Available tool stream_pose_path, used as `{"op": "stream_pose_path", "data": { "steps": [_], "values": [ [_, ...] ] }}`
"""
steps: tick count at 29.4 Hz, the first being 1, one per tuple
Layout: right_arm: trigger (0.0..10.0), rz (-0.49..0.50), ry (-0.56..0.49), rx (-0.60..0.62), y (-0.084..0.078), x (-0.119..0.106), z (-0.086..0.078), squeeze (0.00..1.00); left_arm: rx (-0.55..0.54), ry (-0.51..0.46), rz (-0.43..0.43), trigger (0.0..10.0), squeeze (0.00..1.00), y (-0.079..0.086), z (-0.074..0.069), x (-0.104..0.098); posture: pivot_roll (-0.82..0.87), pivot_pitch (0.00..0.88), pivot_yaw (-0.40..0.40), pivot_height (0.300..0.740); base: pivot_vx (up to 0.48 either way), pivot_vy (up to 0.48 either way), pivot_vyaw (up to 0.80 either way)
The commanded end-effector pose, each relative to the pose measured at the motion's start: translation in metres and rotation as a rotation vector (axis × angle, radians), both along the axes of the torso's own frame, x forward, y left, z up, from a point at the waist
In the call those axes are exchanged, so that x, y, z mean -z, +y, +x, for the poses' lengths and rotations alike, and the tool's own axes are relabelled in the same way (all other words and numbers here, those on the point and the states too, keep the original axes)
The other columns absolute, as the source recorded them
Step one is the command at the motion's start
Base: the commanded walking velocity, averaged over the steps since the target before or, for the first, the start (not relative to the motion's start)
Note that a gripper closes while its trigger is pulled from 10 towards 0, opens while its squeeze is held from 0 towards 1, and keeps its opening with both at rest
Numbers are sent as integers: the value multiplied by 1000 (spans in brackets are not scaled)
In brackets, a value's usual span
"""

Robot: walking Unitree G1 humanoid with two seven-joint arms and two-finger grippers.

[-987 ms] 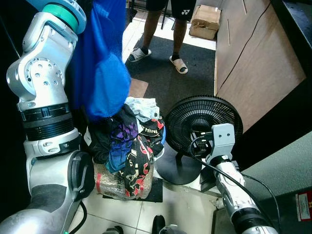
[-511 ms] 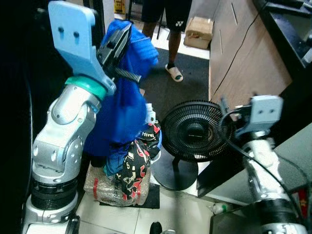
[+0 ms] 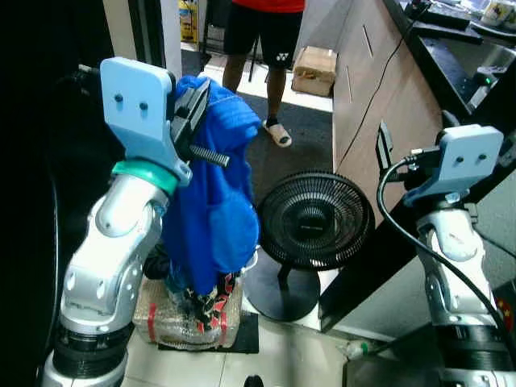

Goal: Clothes washing

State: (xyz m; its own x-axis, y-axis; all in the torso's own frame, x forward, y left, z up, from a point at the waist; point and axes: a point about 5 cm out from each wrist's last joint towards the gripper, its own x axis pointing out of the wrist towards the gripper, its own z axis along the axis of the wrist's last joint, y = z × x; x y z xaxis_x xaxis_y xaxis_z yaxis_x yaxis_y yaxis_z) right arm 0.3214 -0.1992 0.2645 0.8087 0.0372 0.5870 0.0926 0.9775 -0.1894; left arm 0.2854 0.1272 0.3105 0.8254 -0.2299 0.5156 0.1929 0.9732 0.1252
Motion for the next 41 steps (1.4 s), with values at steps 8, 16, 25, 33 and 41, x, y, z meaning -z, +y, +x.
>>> {"op": "stream_pose_path", "data": {
  "steps": [8,16,25,33,41],
  "values": [
    [10000,41,14,-21,8,1,6,0,-15,-13,9,10000,0,-5,9,3,41,26,-44,740,0,0,0],
    [10000,95,9,-12,19,5,3,0,-41,-4,73,10000,0,9,22,2,60,1,38,740,0,0,0],
    [10000,127,-4,-12,24,4,6,0,-54,-6,96,10000,0,14,32,1,65,0,57,740,0,0,0],
    [10000,143,-25,-60,36,-7,15,0,-83,-21,79,10000,0,19,39,0,68,0,32,740,0,0,0],
    [10000,153,-32,-77,37,-11,16,0,-93,-30,72,10000,0,22,41,1,65,0,21,740,0,0,-600]
  ]
}}
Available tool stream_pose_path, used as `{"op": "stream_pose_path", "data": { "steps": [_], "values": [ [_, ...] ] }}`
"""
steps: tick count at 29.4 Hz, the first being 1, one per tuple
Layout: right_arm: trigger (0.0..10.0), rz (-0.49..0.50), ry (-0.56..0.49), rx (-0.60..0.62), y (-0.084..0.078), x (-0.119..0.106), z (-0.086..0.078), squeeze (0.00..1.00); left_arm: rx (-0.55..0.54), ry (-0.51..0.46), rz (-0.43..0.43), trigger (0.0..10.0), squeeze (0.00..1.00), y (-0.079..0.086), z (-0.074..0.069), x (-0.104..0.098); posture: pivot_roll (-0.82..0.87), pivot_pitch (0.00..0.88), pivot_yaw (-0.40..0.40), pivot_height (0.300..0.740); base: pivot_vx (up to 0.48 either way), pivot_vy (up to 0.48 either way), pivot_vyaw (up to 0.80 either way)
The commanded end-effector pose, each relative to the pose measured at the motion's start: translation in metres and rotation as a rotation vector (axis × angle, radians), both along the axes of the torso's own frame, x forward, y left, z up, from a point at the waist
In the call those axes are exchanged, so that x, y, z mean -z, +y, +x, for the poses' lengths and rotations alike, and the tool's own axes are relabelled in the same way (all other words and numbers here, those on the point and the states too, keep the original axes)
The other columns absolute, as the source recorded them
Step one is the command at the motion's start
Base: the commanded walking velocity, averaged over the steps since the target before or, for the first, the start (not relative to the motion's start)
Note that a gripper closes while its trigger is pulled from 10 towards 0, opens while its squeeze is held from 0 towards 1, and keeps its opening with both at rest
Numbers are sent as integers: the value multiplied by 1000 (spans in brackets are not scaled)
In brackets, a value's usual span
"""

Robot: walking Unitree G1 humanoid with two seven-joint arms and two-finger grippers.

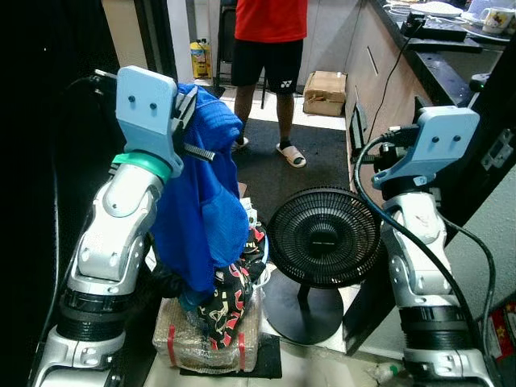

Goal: Clothes washing

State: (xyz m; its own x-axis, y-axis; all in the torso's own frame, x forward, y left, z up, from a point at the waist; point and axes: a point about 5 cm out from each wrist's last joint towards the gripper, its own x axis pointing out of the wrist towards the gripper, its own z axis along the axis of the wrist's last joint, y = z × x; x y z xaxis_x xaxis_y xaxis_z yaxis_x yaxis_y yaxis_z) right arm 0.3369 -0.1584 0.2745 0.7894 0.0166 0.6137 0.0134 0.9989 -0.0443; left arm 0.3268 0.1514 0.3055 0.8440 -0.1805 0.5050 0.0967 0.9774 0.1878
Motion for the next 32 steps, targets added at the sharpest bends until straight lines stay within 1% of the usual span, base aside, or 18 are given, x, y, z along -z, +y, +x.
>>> {"op": "stream_pose_path", "data": {
  "steps": [1,32],
  "values": [
    [10000,9,-5,5,-4,-1,0,0,4,-28,9,10000,0,-2,0,-4,65,0,21,740,0,0,-800],
    [10000,20,-30,18,-9,-6,-2,0,6,-45,17,10000,0,-1,5,-5,57,0,42,740,0,0,-800]
  ]
}}
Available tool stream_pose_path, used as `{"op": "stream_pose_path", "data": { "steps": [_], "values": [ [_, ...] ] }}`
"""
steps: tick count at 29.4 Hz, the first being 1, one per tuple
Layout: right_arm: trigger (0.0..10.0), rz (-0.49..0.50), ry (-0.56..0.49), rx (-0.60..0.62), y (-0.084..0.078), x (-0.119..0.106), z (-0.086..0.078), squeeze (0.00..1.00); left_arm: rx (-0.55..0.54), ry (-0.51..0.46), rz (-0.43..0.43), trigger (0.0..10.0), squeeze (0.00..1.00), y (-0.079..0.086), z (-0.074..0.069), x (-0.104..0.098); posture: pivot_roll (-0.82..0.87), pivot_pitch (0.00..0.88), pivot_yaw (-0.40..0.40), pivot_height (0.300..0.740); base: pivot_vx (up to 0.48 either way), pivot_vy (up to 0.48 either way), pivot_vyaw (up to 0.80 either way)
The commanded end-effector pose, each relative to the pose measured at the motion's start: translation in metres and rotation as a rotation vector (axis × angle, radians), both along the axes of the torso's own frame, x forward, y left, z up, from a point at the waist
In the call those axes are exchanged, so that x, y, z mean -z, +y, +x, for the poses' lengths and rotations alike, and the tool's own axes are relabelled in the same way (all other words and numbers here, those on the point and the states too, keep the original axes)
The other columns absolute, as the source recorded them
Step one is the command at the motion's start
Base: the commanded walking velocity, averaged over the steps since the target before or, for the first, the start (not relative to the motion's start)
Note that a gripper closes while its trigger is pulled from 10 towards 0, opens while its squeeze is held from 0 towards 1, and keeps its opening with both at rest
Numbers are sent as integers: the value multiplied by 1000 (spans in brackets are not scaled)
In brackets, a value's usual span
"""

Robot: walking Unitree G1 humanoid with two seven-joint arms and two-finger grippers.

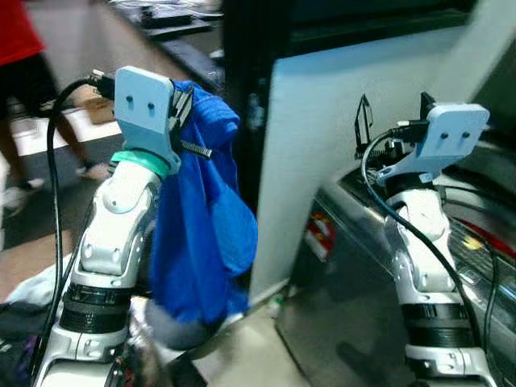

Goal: Clothes washing

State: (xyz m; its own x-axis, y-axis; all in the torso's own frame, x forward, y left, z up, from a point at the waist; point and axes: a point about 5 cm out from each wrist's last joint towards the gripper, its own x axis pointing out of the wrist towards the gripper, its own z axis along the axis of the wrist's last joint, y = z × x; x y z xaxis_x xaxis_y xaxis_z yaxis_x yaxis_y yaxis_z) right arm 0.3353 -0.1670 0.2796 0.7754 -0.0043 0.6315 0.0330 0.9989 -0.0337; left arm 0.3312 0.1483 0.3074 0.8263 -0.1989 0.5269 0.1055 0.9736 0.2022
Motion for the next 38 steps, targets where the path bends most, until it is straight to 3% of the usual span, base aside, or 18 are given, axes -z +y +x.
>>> {"op": "stream_pose_path", "data": {
  "steps": [1,38],
  "values": [
    [10000,10,-8,-1,0,-1,-1,0,-8,-16,5,10000,0,2,0,-3,57,0,42,740,0,0,-800],
    [10000,41,-17,-13,1,-5,-2,0,-17,-14,-17,10000,0,6,1,-4,64,0,41,740,0,0,-800]
  ]
}}
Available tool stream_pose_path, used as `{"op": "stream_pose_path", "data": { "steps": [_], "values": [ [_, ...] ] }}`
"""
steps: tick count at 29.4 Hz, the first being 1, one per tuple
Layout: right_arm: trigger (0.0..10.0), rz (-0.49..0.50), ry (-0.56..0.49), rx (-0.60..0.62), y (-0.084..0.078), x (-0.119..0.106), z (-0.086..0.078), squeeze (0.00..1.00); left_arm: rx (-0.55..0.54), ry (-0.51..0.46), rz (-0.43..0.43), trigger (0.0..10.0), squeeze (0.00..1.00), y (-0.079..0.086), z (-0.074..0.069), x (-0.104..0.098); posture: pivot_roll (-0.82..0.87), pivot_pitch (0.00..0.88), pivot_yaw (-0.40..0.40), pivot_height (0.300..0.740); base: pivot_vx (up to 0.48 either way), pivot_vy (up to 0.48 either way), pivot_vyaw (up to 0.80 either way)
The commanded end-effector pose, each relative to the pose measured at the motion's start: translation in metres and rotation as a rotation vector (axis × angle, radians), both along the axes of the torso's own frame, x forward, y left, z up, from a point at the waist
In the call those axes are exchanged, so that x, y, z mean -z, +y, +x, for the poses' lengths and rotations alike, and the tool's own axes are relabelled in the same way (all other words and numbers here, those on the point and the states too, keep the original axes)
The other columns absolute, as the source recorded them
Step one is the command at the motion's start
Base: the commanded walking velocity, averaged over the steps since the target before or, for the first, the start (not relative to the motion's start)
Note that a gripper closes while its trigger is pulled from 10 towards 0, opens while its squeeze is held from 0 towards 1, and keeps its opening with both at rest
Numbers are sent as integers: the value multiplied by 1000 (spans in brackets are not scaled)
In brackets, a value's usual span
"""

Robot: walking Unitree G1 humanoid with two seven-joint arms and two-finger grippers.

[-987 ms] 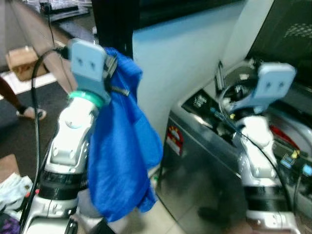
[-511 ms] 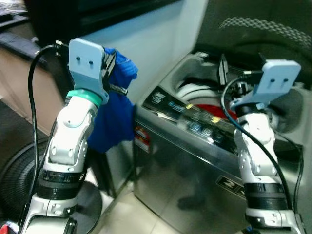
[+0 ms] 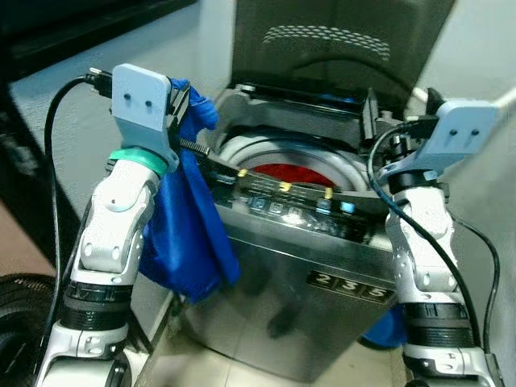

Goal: Clothes washing

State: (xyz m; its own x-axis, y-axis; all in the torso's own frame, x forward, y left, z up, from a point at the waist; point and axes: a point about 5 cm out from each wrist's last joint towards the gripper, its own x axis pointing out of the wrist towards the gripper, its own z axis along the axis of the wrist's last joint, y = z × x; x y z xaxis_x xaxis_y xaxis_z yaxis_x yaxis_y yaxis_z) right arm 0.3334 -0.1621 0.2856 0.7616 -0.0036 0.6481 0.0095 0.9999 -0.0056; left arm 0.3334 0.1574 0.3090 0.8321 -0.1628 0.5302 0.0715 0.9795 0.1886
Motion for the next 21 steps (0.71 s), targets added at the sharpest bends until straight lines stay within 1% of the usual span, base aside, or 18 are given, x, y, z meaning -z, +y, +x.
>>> {"op": "stream_pose_path", "data": {
  "steps": [1,8,11,19,21],
  "values": [
    [10000,13,5,11,-4,1,0,0,18,-14,-2,10000,0,-4,-2,-2,64,0,41,740,0,0,-800],
    [10000,23,1,0,-3,0,0,0,5,-26,-18,10000,0,-2,-2,-4,66,0,35,740,0,0,-800],
    [10000,20,-4,-2,-2,-1,0,0,-3,-31,-35,10000,0,-1,-2,-5,67,0,33,740,405,254,0],
    [10000,13,-3,-8,-1,-1,0,0,-8,-33,-41,10000,0,0,-2,-6,64,0,29,740,421,0,0],
    [10000,11,1,-11,-1,-1,1,0,-8,-33,-41,10000,0,0,-2,-5,64,0,29,740,424,0,-406]
  ]
}}
